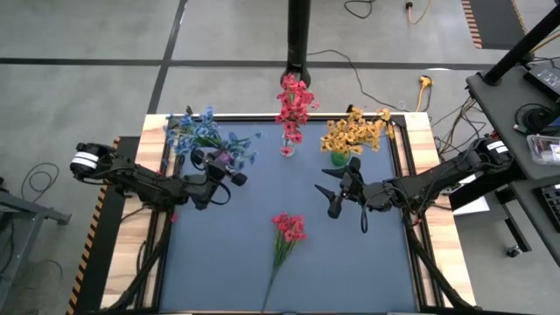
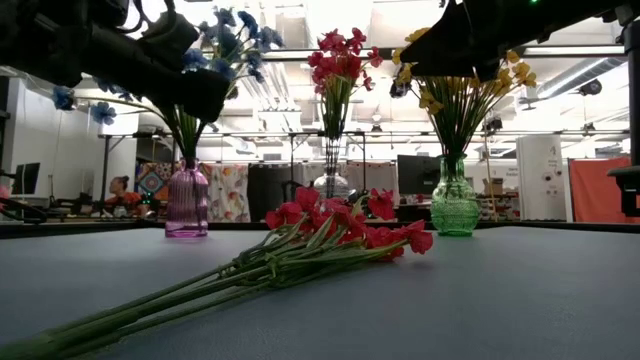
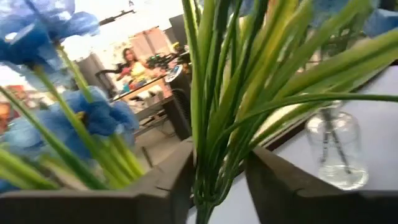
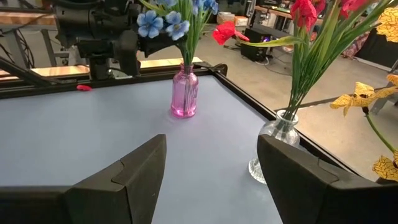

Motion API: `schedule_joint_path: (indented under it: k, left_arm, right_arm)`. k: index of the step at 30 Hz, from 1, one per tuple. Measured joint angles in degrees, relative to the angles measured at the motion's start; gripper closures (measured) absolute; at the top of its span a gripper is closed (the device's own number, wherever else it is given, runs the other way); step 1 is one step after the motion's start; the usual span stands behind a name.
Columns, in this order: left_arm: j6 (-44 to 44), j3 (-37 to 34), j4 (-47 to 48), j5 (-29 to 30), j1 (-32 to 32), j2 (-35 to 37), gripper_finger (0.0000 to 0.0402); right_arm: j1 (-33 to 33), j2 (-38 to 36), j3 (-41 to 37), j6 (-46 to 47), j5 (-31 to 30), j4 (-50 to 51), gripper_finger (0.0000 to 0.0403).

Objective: Sort flowers into vase by color
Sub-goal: Put the blue flower into the purple vase

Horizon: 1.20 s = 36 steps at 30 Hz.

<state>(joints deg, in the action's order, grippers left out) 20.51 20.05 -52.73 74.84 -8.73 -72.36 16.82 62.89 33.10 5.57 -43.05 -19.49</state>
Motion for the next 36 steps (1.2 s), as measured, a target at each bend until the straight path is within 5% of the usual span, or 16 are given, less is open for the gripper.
schedule_joint_path:
  k: [11, 36]
  left_arm:
    - [-2.77, 0.00, -0.31, 2.78, 0.17, 0.02, 0.0386]
    - [-15.51, -0.04, -0.26, 10.22, 0.33, 0.02, 0.0391]
  right_arm:
    - [0.02, 0.00, 0.00, 0.23, 0.00, 0.02, 0.0158]
    - [0.02, 0.00, -0.02, 1.89, -0.02, 2.19, 0.0158]
